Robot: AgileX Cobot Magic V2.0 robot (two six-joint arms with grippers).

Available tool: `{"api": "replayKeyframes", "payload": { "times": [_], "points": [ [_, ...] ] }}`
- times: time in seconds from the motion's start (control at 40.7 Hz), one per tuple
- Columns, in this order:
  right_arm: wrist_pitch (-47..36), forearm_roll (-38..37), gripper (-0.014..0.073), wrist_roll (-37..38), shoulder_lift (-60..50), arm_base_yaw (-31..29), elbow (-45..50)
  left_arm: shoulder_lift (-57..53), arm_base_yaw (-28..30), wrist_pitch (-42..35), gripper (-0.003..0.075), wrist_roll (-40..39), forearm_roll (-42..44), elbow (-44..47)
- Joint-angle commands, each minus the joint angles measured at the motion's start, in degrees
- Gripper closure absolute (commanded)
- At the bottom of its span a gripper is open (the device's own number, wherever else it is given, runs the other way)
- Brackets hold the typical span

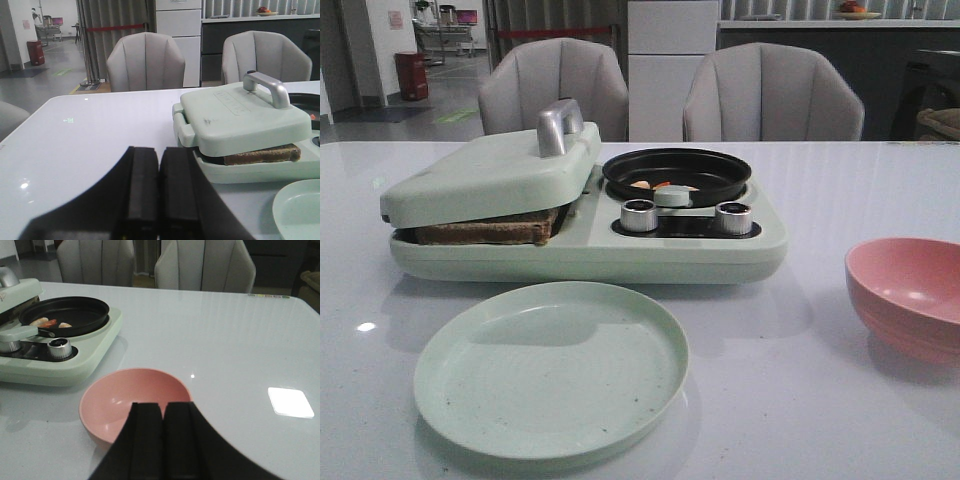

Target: Make breakfast with bread and shrimp

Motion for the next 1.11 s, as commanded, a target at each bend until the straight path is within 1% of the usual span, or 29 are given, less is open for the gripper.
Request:
{"api": "replayKeyframes", "payload": {
  "times": [0.0, 0.246, 1.082],
  "points": [
    [-9.1, -0.8, 0.0559, -0.6, -1.3, -0.4, -0.2, -1.0, 0.1, -5.3, 0.0619, 0.0, 0.0, 1.7],
    [-10.5, -0.7, 0.0559, -0.6, -2.1, -2.3, 0.0, -0.9, 0.1, -5.3, 0.0619, 0.0, 0.0, 1.7],
    [-10.2, -0.7, 0.0559, -0.6, -2.2, -2.2, 0.0, -0.9, 0.1, -5.3, 0.0619, 0.0, 0.0, 1.7]
  ]
}}
